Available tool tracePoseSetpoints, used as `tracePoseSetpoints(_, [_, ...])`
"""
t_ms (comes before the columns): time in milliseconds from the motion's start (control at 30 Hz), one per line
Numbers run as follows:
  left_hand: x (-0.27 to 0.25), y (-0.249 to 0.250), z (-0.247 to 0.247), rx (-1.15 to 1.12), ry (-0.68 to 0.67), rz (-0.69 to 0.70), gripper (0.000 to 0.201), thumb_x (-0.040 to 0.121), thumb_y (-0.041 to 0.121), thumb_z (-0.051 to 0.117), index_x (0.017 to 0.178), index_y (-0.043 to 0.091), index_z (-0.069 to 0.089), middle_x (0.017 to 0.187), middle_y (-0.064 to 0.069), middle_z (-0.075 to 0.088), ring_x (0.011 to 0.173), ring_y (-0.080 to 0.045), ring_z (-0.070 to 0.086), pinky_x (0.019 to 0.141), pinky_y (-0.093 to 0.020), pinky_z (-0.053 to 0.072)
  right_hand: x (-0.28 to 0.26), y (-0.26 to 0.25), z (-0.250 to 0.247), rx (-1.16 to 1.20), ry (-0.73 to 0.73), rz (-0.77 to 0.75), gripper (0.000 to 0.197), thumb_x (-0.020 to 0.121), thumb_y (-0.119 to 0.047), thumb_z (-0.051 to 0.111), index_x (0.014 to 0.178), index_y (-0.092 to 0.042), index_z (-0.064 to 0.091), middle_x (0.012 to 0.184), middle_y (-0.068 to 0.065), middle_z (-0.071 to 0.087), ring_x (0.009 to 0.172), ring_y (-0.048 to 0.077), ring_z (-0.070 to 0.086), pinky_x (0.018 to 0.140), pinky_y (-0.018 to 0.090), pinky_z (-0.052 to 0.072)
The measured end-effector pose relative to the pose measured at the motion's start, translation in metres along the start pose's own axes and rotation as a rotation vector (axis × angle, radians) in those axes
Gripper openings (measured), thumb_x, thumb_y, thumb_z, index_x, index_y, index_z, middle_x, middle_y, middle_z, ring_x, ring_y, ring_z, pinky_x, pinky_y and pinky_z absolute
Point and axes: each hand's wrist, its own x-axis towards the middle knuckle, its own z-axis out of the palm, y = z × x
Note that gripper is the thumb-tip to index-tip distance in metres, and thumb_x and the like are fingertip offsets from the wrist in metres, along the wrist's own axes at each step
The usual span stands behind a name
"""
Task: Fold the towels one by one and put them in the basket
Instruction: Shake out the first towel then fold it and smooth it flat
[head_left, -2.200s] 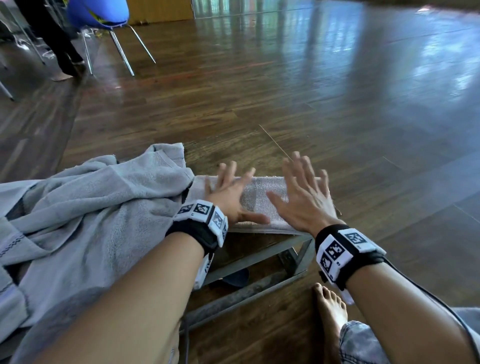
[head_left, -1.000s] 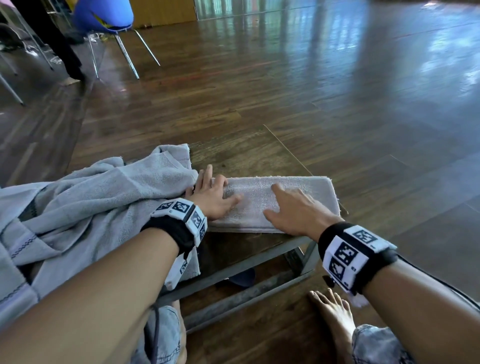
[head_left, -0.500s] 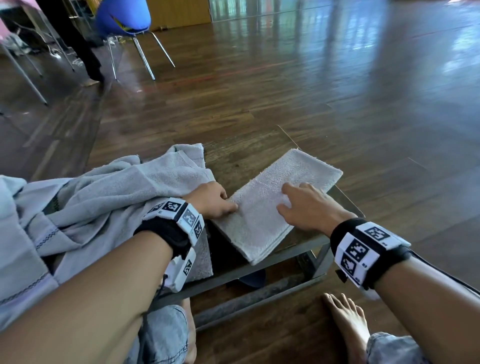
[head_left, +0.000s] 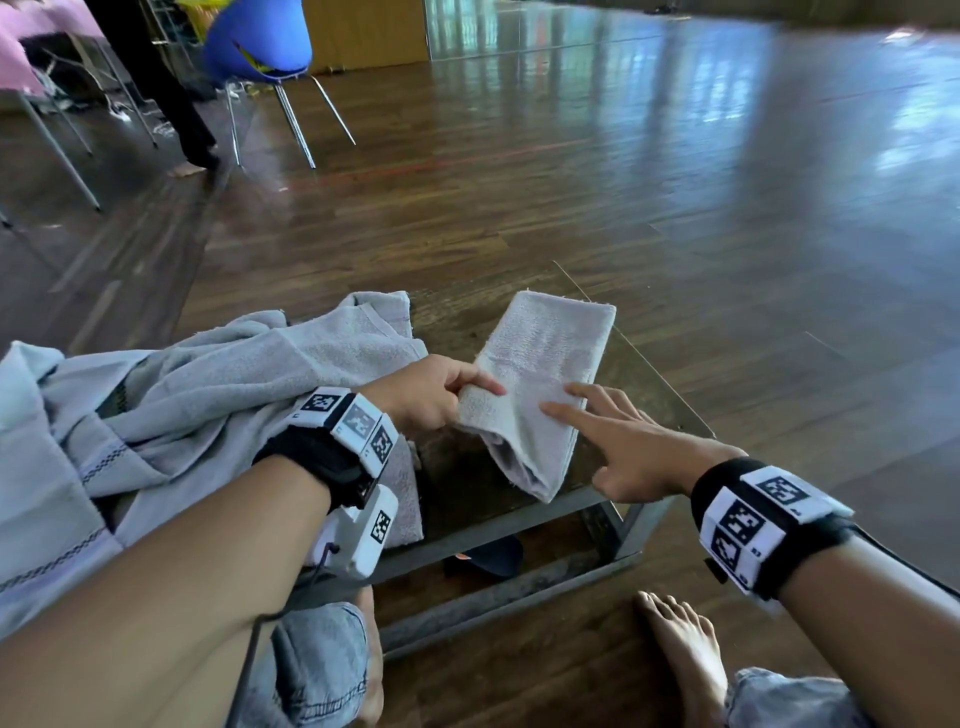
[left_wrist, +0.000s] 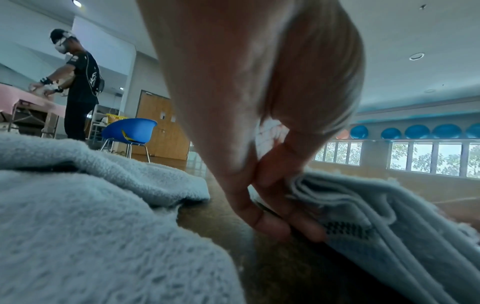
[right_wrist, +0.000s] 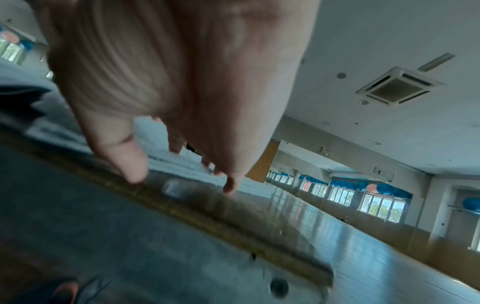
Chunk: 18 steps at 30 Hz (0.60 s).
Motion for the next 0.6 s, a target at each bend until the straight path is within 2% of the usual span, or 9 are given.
tracePoseSetpoints(33, [-0.001, -0.001, -0.001, 0.038, -0.014, 0.026, 0.071, 0.076, -0.028, 0.045, 0.128, 0.015, 0.065, 0.133, -0.005, 0.059, 0.122, -0.018, 0.058, 0.098, -0.026, 0.049, -0.002, 0.001, 0.004, 0.009, 0.021, -0.026, 0.103, 0.079, -0.019, 0.064, 0.16, -0.042, 0.004, 0.163, -0.016, -0.008, 0.152, 0.013, -0.011, 0.125, 0.044, 0.013])
tracePoseSetpoints(100, [-0.003, -0.004, -0.002, 0.083, -0.01, 0.071, 0.072, 0.074, -0.026, 0.053, 0.129, 0.018, 0.064, 0.132, -0.004, 0.061, 0.123, -0.015, 0.057, 0.106, -0.03, 0.046, -0.004, 0.003, 0.011, 0.023, 0.091, -0.093, 0.104, 0.079, -0.042, 0.072, 0.159, -0.042, 0.006, 0.163, -0.015, -0.002, 0.151, 0.012, -0.007, 0.123, 0.042, 0.014])
tracePoseSetpoints(167, [-0.002, -0.007, -0.002, 0.075, 0.032, 0.115, 0.065, 0.073, -0.021, 0.06, 0.125, 0.017, 0.066, 0.12, -0.002, 0.066, 0.112, -0.012, 0.063, 0.102, -0.028, 0.049, -0.005, 0.003, 0.018, 0.022, 0.188, -0.172, 0.102, 0.076, -0.055, 0.074, 0.158, -0.043, 0.014, 0.161, -0.013, 0.009, 0.151, 0.013, 0.001, 0.122, 0.038, 0.018])
tracePoseSetpoints(233, [0.0, -0.009, -0.002, 0.051, 0.1, 0.18, 0.045, 0.078, -0.01, 0.07, 0.114, 0.018, 0.071, 0.099, 0.001, 0.071, 0.09, -0.006, 0.066, 0.087, -0.024, 0.052, -0.005, 0.001, 0.025, -0.002, 0.287, -0.249, 0.095, 0.075, -0.06, 0.074, 0.155, -0.038, 0.027, 0.154, -0.013, 0.024, 0.147, 0.009, 0.014, 0.121, 0.033, 0.023])
tracePoseSetpoints(333, [0.003, -0.008, -0.002, 0.073, 0.2, 0.25, 0.016, 0.084, 0.013, 0.077, 0.094, 0.026, 0.076, 0.086, -0.001, 0.07, 0.074, -0.006, 0.064, 0.078, -0.031, 0.055, -0.002, -0.003, 0.029, 0.003, 0.398, -0.309, 0.079, 0.074, -0.062, 0.076, 0.14, -0.028, 0.049, 0.139, -0.016, 0.041, 0.132, 0.007, 0.035, 0.115, 0.031, 0.034])
tracePoseSetpoints(400, [0.002, -0.006, -0.002, 0.107, 0.241, 0.266, 0.008, 0.084, 0.033, 0.077, 0.081, 0.039, 0.074, 0.092, 0.005, 0.065, 0.079, -0.01, 0.067, 0.082, -0.032, 0.055, -0.001, -0.004, 0.03, 0.015, 0.441, -0.327, 0.069, 0.075, -0.063, 0.075, 0.129, -0.025, 0.058, 0.133, -0.015, 0.047, 0.126, 0.008, 0.041, 0.111, 0.03, 0.038])
tracePoseSetpoints(467, [0.001, -0.002, -0.003, 0.098, 0.252, 0.23, 0.01, 0.077, 0.056, 0.067, 0.074, 0.048, 0.071, 0.104, 0.006, 0.062, 0.091, -0.014, 0.068, 0.089, -0.033, 0.055, -0.001, -0.004, 0.029, 0.038, 0.45, -0.323, 0.068, 0.076, -0.067, 0.072, 0.127, -0.024, 0.061, 0.13, -0.015, 0.05, 0.122, 0.007, 0.045, 0.109, 0.029, 0.038])
tracePoseSetpoints(533, [0.003, -0.003, -0.004, 0.088, 0.257, 0.201, 0.014, 0.075, 0.06, 0.063, 0.078, 0.048, 0.069, 0.111, 0.004, 0.062, 0.098, -0.016, 0.067, 0.095, -0.038, 0.053, -0.001, -0.004, 0.029, 0.05, 0.457, -0.317, 0.069, 0.076, -0.07, 0.069, 0.129, -0.027, 0.062, 0.127, -0.017, 0.051, 0.12, 0.008, 0.047, 0.109, 0.028, 0.038])
tracePoseSetpoints(600, [0.006, -0.006, -0.005, 0.093, 0.275, 0.189, 0.014, 0.084, 0.051, 0.066, 0.085, 0.039, 0.072, 0.111, 0.004, 0.064, 0.1, -0.015, 0.067, 0.097, -0.04, 0.052, 0.0, -0.004, 0.028, 0.049, 0.462, -0.315, 0.069, 0.075, -0.072, 0.068, 0.127, -0.028, 0.062, 0.126, -0.017, 0.052, 0.119, 0.009, 0.049, 0.108, 0.028, 0.038])
